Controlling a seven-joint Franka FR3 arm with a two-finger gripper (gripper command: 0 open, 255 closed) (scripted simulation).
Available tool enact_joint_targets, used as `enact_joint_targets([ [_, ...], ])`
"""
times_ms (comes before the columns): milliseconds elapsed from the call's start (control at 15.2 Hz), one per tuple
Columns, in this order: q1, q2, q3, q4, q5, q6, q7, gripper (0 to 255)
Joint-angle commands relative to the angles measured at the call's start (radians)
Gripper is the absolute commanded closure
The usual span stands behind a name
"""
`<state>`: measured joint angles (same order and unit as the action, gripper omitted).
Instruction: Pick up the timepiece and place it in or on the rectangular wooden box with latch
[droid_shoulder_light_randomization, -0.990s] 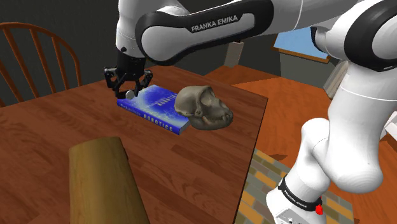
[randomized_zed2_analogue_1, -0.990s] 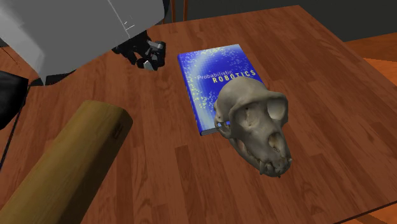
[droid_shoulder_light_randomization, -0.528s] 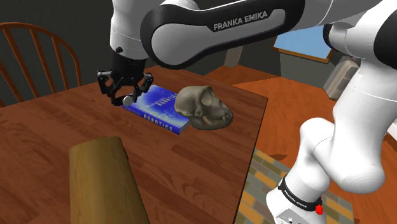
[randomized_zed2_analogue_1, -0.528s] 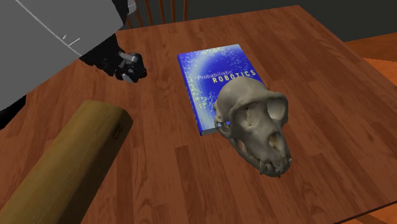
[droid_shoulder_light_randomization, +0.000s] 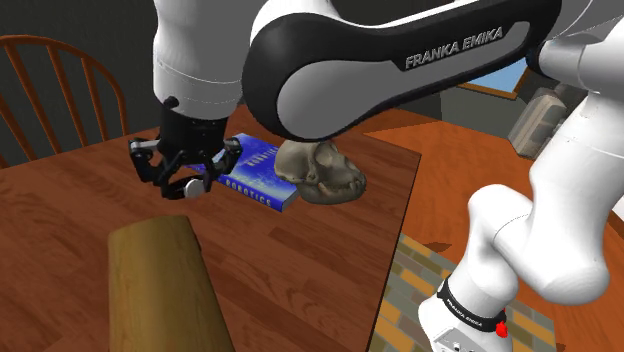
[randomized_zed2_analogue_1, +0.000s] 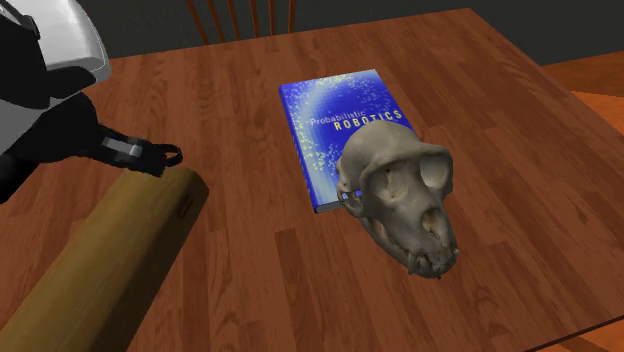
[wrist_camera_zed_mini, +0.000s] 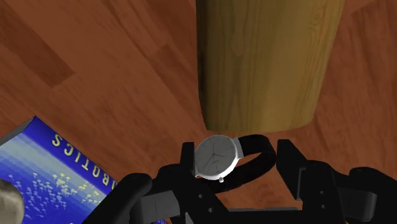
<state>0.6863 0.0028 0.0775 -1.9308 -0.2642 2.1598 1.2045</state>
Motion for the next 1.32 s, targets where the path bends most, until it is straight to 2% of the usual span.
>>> enact_joint_targets([
  [0,0.023,-0.008,0.023,-0.003,-0.01,-0.017,0.05,255],
  [462,0.105,-0.017,0.108,0.006,-0.038,-0.077,0.218,255],
  [858,0.176,0.015,0.181,0.059,-0.063,-0.142,0.36,255],
  [1254,0.179,0.03,0.183,0.011,-0.078,-0.085,0.389,255],
])
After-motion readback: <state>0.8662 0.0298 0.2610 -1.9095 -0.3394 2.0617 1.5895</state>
